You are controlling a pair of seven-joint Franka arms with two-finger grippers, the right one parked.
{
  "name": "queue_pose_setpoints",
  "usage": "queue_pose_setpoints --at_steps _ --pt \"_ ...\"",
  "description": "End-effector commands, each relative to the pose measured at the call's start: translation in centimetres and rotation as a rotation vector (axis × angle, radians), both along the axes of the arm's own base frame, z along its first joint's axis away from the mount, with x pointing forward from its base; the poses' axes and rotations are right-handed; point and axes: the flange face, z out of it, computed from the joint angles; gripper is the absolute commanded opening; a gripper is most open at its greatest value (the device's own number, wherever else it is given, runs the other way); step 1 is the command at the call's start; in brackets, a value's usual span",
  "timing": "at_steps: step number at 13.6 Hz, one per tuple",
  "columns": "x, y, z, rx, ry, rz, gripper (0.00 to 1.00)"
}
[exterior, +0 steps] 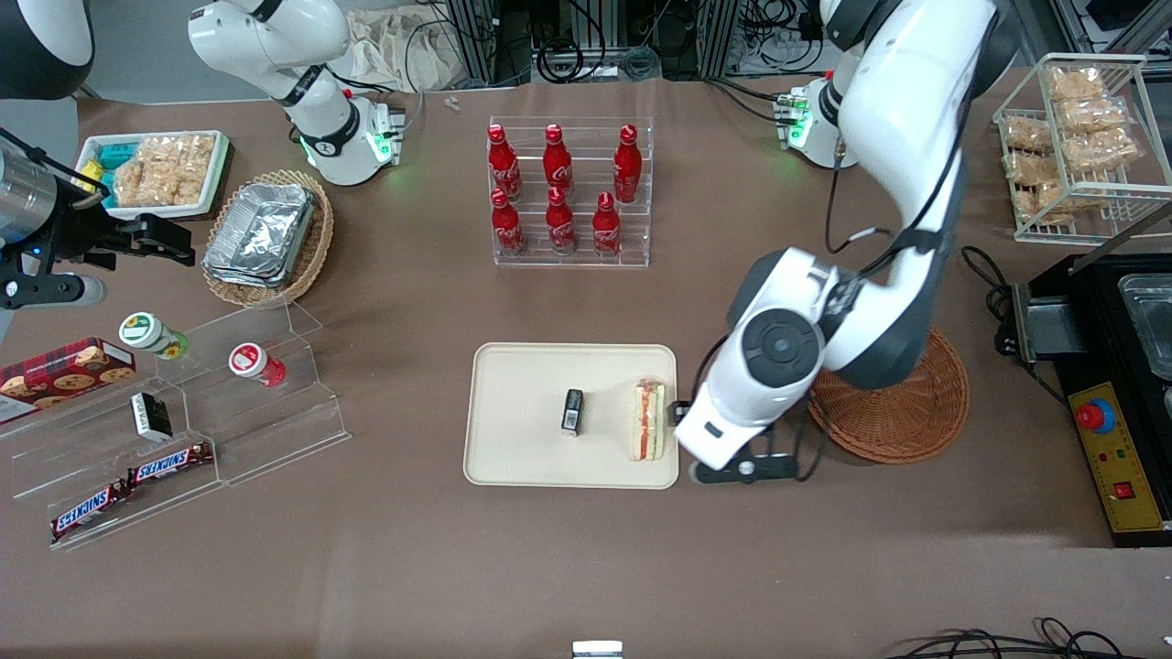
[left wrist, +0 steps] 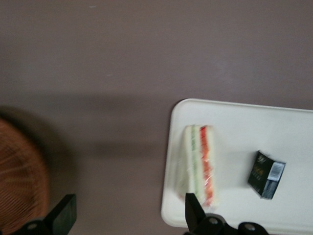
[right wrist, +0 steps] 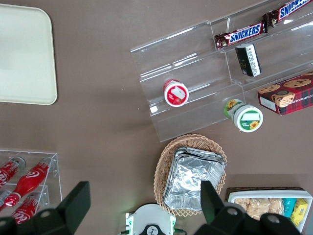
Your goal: Place sandwich from basket to tray
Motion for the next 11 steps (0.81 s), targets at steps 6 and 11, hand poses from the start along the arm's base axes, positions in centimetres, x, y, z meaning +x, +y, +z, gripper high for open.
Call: queue_pose_setpoints --at_steps 6,11 --pt "-6.1 18.7 9.3 -0.063 0.032 -0.095 1.00" --pt "-7.4 23.4 10.1 -0.055 0.034 -0.145 1.00"
